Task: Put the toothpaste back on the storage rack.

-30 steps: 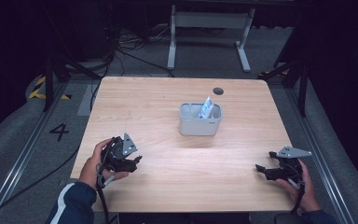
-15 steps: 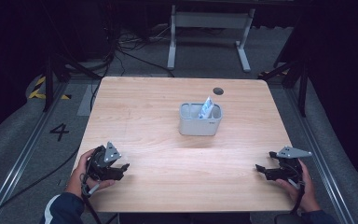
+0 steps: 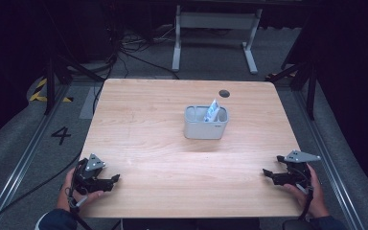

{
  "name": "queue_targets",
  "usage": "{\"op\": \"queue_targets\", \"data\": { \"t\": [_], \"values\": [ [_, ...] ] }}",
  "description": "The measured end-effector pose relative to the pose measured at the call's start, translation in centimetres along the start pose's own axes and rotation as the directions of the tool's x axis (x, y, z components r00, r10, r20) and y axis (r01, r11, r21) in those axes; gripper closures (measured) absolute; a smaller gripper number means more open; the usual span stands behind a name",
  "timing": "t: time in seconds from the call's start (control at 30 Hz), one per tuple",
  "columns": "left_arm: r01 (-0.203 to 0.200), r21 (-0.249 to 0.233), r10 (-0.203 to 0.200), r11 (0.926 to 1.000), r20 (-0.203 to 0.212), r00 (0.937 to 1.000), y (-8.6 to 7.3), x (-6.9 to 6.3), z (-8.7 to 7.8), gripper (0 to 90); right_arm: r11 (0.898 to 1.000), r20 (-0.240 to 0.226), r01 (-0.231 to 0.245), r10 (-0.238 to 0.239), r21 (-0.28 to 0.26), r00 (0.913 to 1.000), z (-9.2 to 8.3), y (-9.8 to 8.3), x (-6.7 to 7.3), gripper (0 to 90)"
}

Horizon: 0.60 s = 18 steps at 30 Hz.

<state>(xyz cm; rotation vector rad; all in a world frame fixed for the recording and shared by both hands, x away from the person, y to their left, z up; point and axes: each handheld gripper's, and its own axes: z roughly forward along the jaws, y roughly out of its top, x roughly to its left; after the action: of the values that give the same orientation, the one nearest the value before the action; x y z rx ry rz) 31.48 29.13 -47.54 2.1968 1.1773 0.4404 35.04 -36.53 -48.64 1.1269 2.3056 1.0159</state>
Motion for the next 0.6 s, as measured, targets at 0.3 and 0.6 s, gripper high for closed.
{"op": "queue_targets", "data": {
  "t": [0.3, 0.6],
  "values": [
    [0.017, -0.049, -0.017, 0.9986, -0.003, 0.9998, -0.90, 0.51, 0.00, 14.9, 1.000, 0.005, 0.003, -0.003, -0.002, 1.0000, -0.01, 0.00, 0.04, 16.2],
    [0.063, -0.055, -0.065, 0.9965, -0.039, 0.9971, -0.67, 0.19, 0.25, 14.6, 1.000, 0.012, 0.013, -0.013, -0.004, 0.9998, -0.04, -0.03, 0.14, 16.3]
  ]
}}
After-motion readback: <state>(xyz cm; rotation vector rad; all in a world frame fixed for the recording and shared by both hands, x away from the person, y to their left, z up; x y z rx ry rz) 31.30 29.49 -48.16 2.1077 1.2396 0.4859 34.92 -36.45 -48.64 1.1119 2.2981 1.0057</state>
